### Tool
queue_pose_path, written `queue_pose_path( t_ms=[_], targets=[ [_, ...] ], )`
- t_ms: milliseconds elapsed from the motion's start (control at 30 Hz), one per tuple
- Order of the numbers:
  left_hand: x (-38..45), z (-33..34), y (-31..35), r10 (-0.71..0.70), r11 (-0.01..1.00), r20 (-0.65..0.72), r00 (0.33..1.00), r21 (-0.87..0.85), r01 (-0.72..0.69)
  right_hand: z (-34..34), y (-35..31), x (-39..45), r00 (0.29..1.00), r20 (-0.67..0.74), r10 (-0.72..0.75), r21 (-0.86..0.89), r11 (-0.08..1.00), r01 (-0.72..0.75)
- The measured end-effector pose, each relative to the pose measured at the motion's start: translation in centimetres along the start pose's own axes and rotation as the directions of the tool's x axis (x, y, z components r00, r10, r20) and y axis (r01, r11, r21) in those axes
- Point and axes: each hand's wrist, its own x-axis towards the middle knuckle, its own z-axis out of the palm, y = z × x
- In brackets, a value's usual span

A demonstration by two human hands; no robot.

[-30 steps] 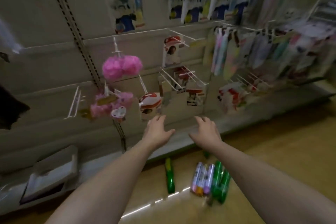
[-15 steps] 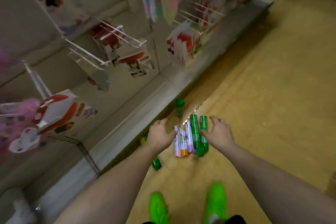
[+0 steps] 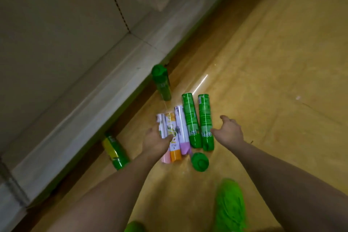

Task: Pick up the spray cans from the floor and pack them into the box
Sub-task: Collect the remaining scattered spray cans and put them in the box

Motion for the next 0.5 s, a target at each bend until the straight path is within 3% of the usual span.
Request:
queue_pose_path(
  t_ms=[233,333,500],
  targets=[
    [13.4,9.4,-7.4,-0.126,0.985,-0.074,0.989,-0.128,0.116,11.2,3.0,13.4,0.999,-0.032,-0.026,0.063,0.998,0.028],
    [16.2,12.2,-9.2,-0.200,0.966,-0.087,0.976,-0.186,0.181,14.3,4.0,16.0,0.998,-0.069,-0.009,0.114,0.993,0.017],
    [17.8,14.1,-10.2,-0.211,0.950,-0.154,0.965,-0.263,0.166,17.1,4.8,17.6,0.979,-0.203,-0.010,0.237,0.970,0.059]
  ],
)
